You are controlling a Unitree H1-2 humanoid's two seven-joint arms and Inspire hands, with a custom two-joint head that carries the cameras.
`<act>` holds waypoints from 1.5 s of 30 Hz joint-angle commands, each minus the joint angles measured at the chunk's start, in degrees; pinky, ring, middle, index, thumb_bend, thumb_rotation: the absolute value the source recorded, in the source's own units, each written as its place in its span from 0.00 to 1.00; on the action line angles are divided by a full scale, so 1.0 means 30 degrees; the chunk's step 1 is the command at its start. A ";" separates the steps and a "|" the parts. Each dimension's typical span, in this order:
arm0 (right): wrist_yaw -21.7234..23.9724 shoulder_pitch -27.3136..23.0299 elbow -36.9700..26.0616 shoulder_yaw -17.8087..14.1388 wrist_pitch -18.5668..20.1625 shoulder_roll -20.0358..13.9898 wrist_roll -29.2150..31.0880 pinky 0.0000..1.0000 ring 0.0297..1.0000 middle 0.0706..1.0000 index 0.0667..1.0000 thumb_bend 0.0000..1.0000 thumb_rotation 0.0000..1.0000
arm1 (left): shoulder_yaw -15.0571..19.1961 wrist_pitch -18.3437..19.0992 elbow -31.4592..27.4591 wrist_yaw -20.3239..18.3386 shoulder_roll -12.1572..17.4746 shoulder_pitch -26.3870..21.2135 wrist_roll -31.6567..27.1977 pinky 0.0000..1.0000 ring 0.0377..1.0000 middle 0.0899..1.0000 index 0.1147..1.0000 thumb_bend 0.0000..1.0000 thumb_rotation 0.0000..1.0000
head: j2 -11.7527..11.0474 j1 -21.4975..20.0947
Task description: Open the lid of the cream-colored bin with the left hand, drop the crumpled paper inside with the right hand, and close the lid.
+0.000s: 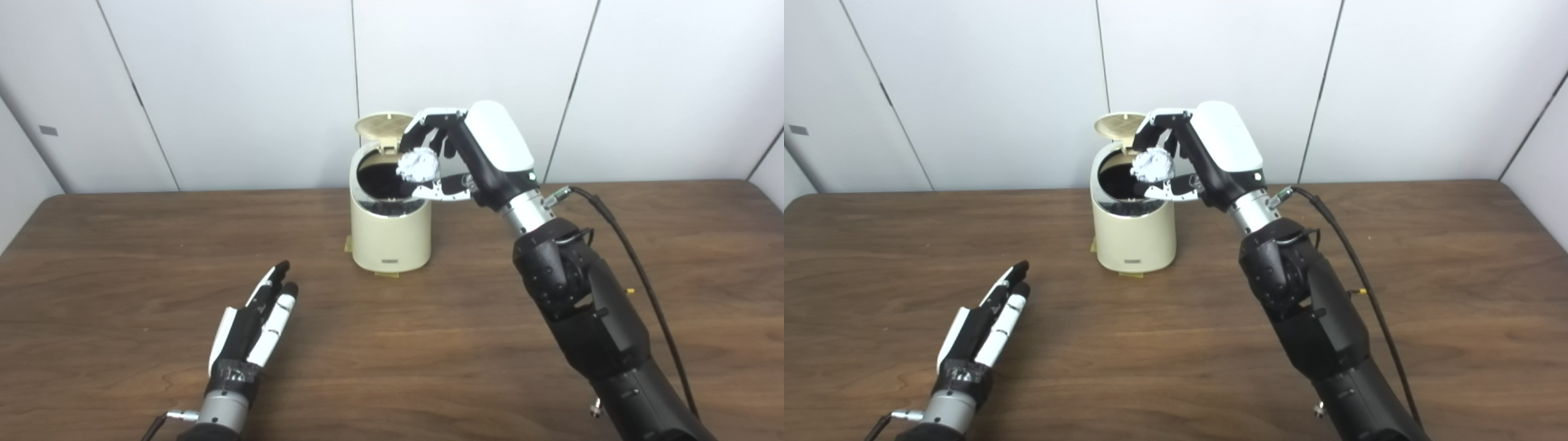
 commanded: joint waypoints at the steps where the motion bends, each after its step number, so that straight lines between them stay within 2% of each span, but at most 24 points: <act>1: -0.0778 -0.1421 0.0086 -0.0083 -0.0658 0.0180 -0.0108 0.31 0.39 0.48 0.46 0.50 0.00 | -0.0171 -0.0300 -0.0116 0.0164 -0.0439 0.0125 0.0187 1.00 1.00 1.00 0.98 0.58 0.80 | 0.0021 0.0035; 13: -0.2068 -0.2443 0.3815 0.0127 -0.0845 0.1002 -0.0247 0.31 0.37 0.48 0.47 0.50 0.00 | -0.0503 0.0149 -0.0692 0.0393 -0.0529 0.0361 0.0451 1.00 1.00 0.98 0.99 0.58 0.82 | 0.0116 0.0245; 19: -0.2763 -0.2639 0.5097 0.0452 -0.0634 0.1229 -0.0559 0.36 0.36 0.47 0.47 0.50 0.00 | -0.0634 0.0019 -0.0696 0.0495 -0.0545 0.0424 0.0558 1.00 0.99 0.98 0.98 0.57 0.82 | 0.0123 0.0421; 26: -0.2871 -0.2655 0.5709 0.0546 -0.0873 0.1285 -0.0059 0.35 0.38 0.48 0.47 0.50 0.00 | -0.0541 0.0034 -0.0866 0.0576 -0.0720 0.0459 0.0355 1.00 1.00 0.98 0.98 0.57 0.80 | 0.0175 0.0443; 30: -0.2634 -0.2737 0.5696 0.0791 -0.0773 0.1222 -0.0096 0.36 0.38 0.48 0.52 0.49 0.00 | -0.0554 0.0062 -0.0902 0.0607 -0.0705 0.0467 0.0411 1.00 1.00 0.99 0.97 0.56 0.80 | 0.0198 0.0490; 37: -0.1784 -0.2768 0.5334 0.1034 -0.0053 0.1274 -0.0057 0.36 0.39 0.46 0.53 0.50 0.00 | -0.0684 0.0011 -0.0908 0.0647 -0.0658 0.0510 0.0708 1.00 0.99 0.98 0.97 0.56 0.81 | 0.0280 0.0520; 41: -0.1399 -0.2691 0.5105 0.1265 0.0370 0.1294 -0.0195 0.32 0.42 0.50 0.52 0.49 0.00 | -0.0639 -0.0216 -0.0816 0.0558 -0.0683 0.0526 0.0611 1.00 0.99 0.98 0.96 0.56 0.80 | 0.0287 0.0547; 42: -0.1295 -0.2665 0.5014 0.1318 0.0523 0.1285 -0.0244 0.37 0.41 0.50 0.50 0.50 0.00 | -0.0638 -0.0204 -0.0830 0.0556 -0.0703 0.0531 0.0605 1.00 0.99 0.98 0.96 0.56 0.80 | 0.0299 0.0568; 44: -0.1184 -0.2622 0.4862 0.1387 0.0746 0.1295 -0.0292 0.42 0.51 0.61 0.47 0.52 0.10 | -0.0628 -0.0234 -0.0826 0.0554 -0.0724 0.0529 0.0578 1.00 0.99 0.98 0.96 0.56 0.79 | 0.0299 0.0568; 45: -0.1225 -0.2609 0.4801 0.1451 0.0781 0.1275 -0.0376 0.44 0.54 0.64 0.57 0.74 0.05 | -0.0639 -0.0224 -0.0833 0.0562 -0.0730 0.0527 0.0602 1.00 0.99 0.98 0.96 0.56 0.79 | 0.0327 0.0576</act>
